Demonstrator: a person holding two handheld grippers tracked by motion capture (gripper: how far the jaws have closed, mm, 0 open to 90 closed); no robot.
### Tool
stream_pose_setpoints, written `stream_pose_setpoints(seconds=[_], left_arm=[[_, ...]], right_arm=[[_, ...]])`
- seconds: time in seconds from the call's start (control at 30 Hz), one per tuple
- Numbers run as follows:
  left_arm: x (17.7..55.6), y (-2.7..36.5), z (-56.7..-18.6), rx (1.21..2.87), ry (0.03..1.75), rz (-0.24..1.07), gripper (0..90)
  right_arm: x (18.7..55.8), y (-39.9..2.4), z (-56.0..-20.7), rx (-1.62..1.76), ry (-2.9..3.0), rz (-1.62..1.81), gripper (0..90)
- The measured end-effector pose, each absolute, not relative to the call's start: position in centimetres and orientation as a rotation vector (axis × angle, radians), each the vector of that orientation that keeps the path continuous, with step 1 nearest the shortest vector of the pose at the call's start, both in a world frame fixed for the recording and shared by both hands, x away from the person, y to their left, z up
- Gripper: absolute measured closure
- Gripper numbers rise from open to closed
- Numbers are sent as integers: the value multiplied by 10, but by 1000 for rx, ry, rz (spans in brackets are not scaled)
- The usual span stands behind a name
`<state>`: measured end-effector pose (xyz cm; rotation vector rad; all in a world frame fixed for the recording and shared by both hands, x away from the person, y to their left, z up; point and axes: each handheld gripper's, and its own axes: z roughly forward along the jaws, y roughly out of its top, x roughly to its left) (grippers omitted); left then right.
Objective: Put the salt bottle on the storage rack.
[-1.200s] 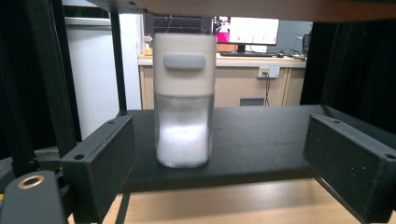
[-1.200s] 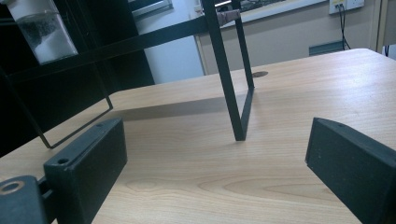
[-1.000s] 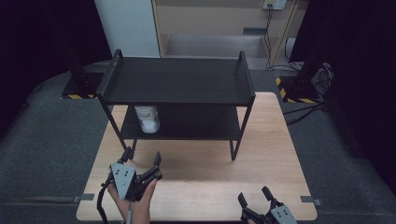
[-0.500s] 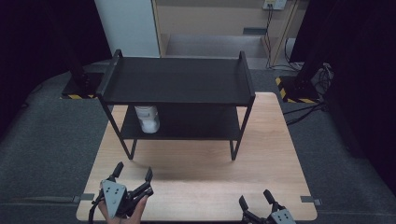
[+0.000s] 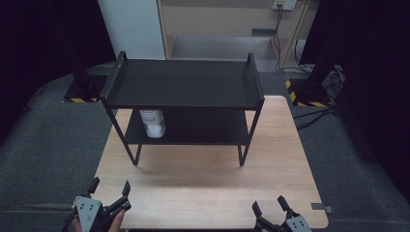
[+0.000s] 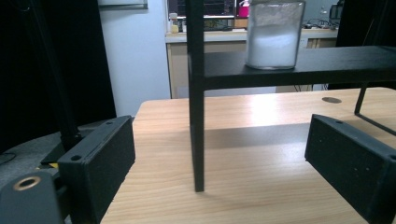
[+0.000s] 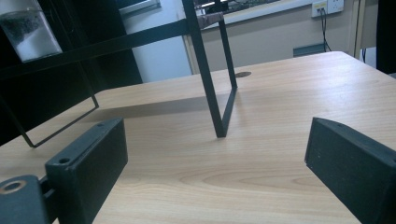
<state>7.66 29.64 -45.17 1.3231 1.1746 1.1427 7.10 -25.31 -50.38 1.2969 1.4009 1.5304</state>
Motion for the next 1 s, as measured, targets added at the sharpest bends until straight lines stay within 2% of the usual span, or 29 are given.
stream_pose_setpoints(seconds=[0.5,1.0], left_arm=[[72,319,-459,1297,1230,1173,68],[73,319,-460,1288,1254,1162,66]], right_arm=[[77,-265,-497,1300,1356,1513,59],[76,-280,-493,1296,1326,1502,56]])
